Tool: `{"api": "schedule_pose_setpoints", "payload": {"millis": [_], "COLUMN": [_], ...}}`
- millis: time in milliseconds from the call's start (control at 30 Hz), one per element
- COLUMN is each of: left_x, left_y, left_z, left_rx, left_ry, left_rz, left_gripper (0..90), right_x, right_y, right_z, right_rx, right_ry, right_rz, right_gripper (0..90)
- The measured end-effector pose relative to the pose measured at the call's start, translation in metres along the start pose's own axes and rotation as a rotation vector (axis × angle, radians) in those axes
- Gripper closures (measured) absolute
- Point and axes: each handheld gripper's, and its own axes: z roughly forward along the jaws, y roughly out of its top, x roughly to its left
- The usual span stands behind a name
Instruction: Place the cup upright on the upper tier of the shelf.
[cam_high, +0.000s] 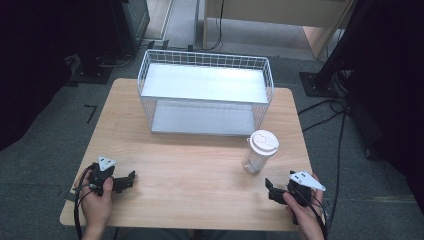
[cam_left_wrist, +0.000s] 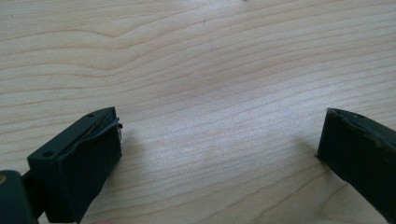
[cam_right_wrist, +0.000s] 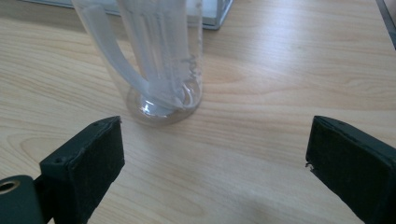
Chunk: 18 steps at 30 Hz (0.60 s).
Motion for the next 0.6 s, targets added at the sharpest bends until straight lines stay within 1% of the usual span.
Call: {"api": "schedule_pose_setpoints", "payload": {"millis": [67,167,400,600], "left_x": [0.0,0.0,0.0,0.0], "left_y": [0.0,0.0,0.0,0.0], "left_z": [0.0,0.0,0.0,0.0], "left_rx": [0.0,0.0,0.0,0.0], "left_ry": [0.0,0.0,0.0,0.0], "left_rz": [0.0,0.0,0.0,0.0], "left_gripper": [0.0,0.0,0.0,0.0], "right_x": [0.001,0.004,0.007,0.012], "right_y": [0.001,0.005,0.011,0.017], "right_z": [0.0,0.001,0.003,0.006], "right_rx": [-0.001,-0.01,-0.024,-0.036], "right_ry": [-0.001,0.005,0.015,0.029], "right_rz": [0.002,-0.013,0.001,-0.005], "right_gripper": [4.2,4.2,4.2,4.2]}}
